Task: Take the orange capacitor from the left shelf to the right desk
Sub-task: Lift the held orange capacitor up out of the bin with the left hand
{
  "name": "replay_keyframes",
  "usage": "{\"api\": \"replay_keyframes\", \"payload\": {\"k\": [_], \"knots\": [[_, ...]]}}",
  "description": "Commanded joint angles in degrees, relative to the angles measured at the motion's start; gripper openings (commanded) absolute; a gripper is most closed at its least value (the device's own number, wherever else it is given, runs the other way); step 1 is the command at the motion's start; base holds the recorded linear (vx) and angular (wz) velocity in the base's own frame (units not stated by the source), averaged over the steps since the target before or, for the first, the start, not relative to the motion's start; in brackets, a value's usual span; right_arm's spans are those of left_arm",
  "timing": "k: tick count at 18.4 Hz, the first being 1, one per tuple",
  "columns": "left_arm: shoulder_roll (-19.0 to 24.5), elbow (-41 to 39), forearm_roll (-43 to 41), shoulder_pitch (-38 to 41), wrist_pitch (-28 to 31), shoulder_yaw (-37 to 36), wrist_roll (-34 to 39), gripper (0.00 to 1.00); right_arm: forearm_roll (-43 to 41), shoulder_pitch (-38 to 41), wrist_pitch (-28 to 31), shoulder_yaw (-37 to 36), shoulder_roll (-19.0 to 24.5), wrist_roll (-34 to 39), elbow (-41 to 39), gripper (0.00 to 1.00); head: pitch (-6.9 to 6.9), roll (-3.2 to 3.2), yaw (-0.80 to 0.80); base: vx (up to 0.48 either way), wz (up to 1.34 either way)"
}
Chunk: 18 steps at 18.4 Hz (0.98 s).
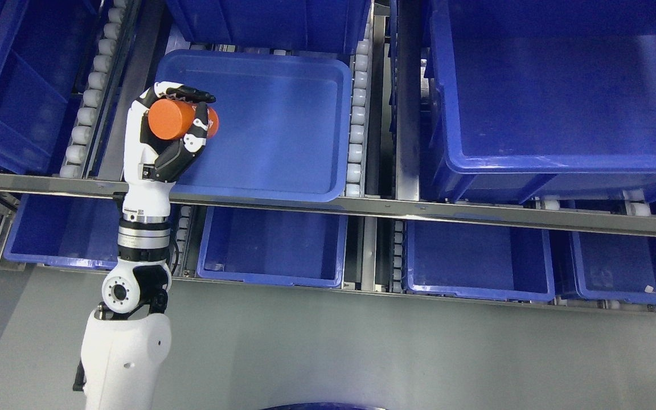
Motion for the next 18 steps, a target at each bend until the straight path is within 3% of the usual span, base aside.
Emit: {"api": "replay_keyframes", "payload": {"k": [1, 18], "knots": [[1.0, -1.9, 0.0, 0.4, -0.2, 1.6, -0.2, 0.02, 0.3, -0.1, 0.0, -0.6, -1.0, 0.1, -1.9, 1.00, 0.00, 0.00, 0.00, 0.000, 0.00], [1.0, -2.0, 0.0, 0.3, -0.6, 1.6, -0.3, 0.02, 0.2, -0.1, 0.0, -0.6, -1.0, 0.1, -1.9, 1.00, 0.00, 0.00, 0.00, 0.000, 0.00]]}}
